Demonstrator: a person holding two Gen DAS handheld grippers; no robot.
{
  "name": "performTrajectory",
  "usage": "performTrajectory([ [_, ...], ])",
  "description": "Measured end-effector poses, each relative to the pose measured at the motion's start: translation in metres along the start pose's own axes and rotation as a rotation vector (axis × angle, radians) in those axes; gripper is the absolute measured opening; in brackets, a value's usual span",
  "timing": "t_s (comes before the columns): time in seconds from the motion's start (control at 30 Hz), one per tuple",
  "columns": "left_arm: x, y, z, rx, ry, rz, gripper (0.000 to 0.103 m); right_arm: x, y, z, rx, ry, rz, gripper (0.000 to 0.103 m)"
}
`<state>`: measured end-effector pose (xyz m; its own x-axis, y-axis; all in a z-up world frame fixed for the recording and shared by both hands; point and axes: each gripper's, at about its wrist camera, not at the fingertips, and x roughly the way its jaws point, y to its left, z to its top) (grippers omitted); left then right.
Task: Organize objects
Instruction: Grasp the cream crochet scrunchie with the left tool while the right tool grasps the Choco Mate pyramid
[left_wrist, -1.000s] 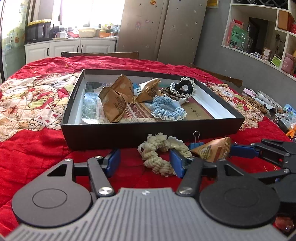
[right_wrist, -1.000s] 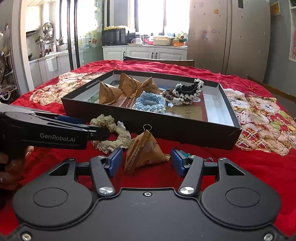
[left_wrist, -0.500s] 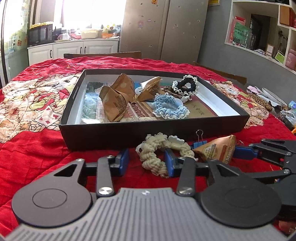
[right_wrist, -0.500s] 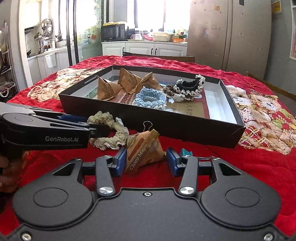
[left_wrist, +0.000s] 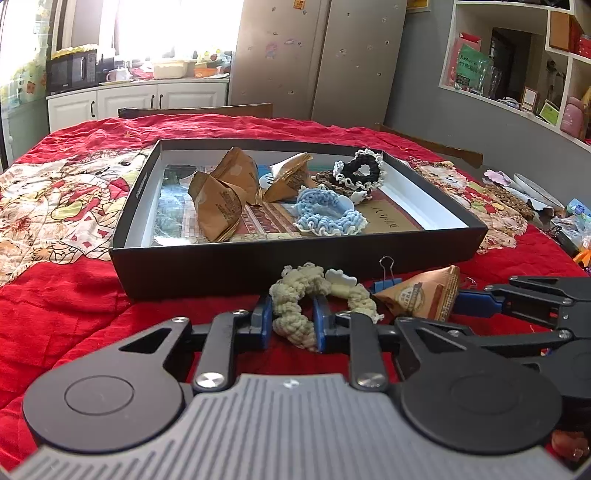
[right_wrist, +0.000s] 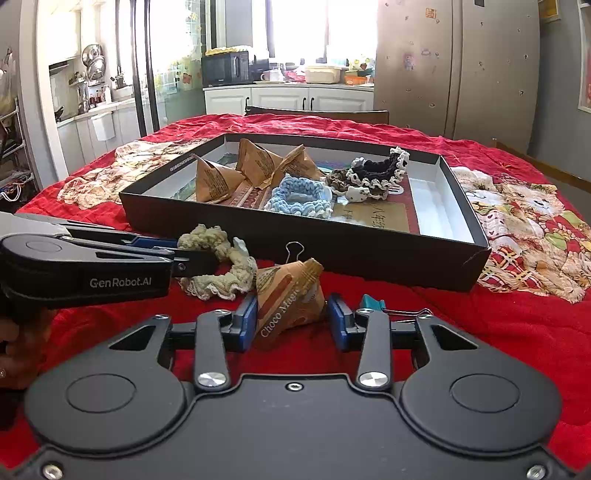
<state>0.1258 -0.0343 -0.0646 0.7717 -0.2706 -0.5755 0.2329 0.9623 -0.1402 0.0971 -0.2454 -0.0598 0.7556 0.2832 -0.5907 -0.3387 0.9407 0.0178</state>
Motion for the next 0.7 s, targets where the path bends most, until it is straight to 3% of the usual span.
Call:
performTrajectory([
  [0.7, -0.011, 0.002, -0.005, 0.004, -0.028, -0.011, 0.018, -0.016, -0.004, -0.003, 0.027, -0.058, 0.008, 0.032],
])
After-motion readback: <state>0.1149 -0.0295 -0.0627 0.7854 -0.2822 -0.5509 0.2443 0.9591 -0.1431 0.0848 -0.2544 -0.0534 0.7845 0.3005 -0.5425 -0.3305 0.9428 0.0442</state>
